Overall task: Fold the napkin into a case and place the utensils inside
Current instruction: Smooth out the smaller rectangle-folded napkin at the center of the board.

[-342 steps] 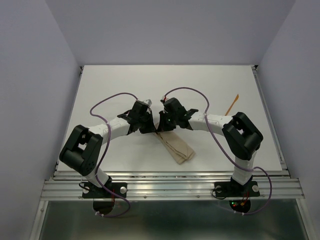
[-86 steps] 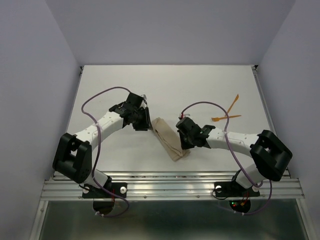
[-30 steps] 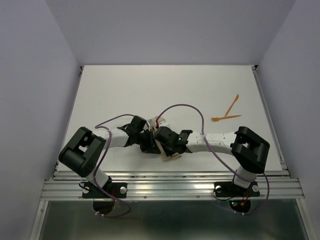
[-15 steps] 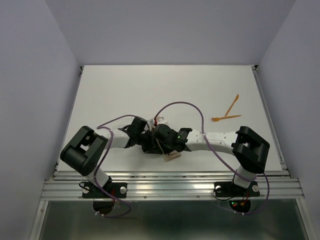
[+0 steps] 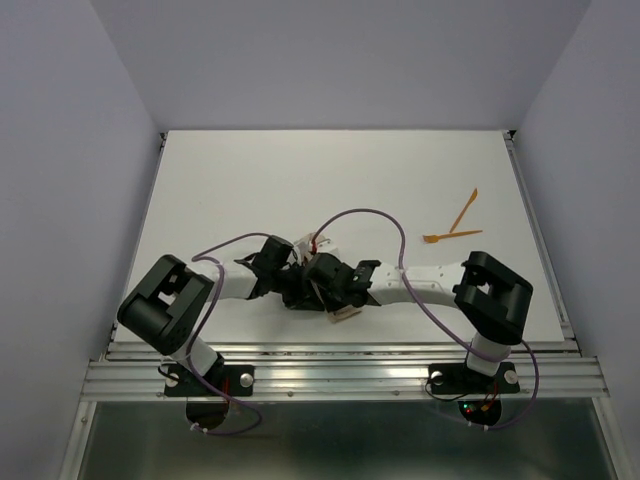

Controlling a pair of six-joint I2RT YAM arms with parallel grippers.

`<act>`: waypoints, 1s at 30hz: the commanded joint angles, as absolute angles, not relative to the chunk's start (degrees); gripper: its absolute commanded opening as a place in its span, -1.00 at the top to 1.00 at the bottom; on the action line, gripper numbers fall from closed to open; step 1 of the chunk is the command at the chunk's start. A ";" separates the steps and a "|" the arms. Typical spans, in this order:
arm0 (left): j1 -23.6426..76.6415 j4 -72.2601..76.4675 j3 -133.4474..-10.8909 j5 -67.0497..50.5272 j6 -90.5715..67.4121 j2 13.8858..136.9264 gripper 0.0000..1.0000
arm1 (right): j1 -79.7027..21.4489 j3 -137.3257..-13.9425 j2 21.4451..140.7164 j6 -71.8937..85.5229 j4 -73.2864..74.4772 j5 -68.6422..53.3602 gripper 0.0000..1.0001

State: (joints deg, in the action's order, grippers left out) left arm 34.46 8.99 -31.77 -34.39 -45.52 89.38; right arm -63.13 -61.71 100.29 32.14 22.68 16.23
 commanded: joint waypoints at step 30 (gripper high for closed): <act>26.63 1.14 -42.80 -34.63 -40.70 87.09 1.00 | -63.72 -57.39 101.34 36.83 12.92 14.33 0.90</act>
State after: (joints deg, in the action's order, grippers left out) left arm 25.71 -0.10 -41.04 -32.56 -42.89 84.95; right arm -63.13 -57.67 100.20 36.27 12.80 15.40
